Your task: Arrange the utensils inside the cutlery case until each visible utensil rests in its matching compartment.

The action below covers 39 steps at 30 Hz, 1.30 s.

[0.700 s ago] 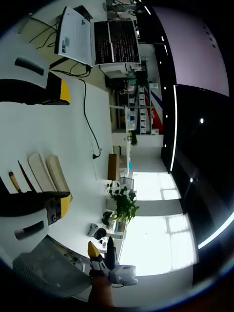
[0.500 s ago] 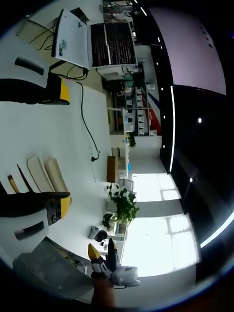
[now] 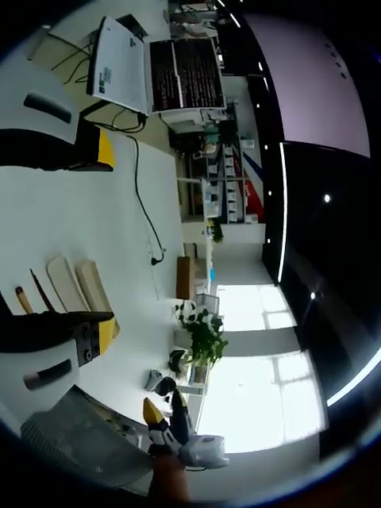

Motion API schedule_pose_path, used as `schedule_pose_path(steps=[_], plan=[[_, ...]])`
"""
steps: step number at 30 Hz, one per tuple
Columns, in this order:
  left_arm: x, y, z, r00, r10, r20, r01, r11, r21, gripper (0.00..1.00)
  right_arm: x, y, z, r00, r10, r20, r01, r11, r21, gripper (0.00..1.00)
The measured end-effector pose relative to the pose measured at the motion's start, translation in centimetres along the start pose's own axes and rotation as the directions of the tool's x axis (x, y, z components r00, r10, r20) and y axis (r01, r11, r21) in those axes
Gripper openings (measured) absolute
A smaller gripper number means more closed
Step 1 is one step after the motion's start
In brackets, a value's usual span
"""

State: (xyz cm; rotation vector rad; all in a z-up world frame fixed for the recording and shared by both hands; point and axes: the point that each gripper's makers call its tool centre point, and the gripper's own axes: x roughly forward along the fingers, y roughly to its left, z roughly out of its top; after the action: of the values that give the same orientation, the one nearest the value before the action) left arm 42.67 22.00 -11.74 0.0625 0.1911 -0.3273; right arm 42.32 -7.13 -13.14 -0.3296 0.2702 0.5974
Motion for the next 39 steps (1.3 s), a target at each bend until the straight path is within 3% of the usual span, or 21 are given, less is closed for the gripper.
schedule_pose_path(steps=[16,24,28,30,32,35,39], plan=[[0.1,0.4,-0.2,1.0,0.011,-0.011,-0.011,1.0,0.023,0.73,0.3,1.1,0.2,0.999,0.052,-0.011,-0.053,0.998,-0.019,0.53],[0.2,0.5,0.1,1.0,0.013,-0.005,-0.012,0.999,0.036,0.73,1.3,3.2,0.1,0.982,0.182,-0.048,-0.184,0.981,-0.063,0.5],[0.4,-0.1,0.1,1.0,-0.009,-0.01,0.01,0.997,0.071,0.72,1.7,4.8,0.5,0.953,0.301,-0.044,-0.3,0.954,0.02,0.47],[0.4,-0.1,0.0,1.0,-0.012,-0.019,0.014,0.997,0.08,0.72,1.9,5.1,0.3,0.938,0.339,-0.066,-0.34,0.941,0.009,0.45],[0.5,0.0,0.1,1.0,-0.009,-0.015,0.01,0.996,0.085,0.72,2.3,5.2,0.3,0.926,0.367,-0.092,-0.372,0.926,-0.054,0.41],[0.5,0.3,0.3,1.0,-0.001,-0.01,0.002,0.996,0.087,0.71,2.5,6.0,-0.3,0.894,0.427,-0.139,-0.437,0.898,-0.05,0.39],[0.4,0.4,0.3,1.0,0.001,-0.007,-0.001,0.996,0.085,0.71,3.1,6.3,-1.3,0.866,0.454,-0.209,-0.481,0.871,-0.101,0.39]])
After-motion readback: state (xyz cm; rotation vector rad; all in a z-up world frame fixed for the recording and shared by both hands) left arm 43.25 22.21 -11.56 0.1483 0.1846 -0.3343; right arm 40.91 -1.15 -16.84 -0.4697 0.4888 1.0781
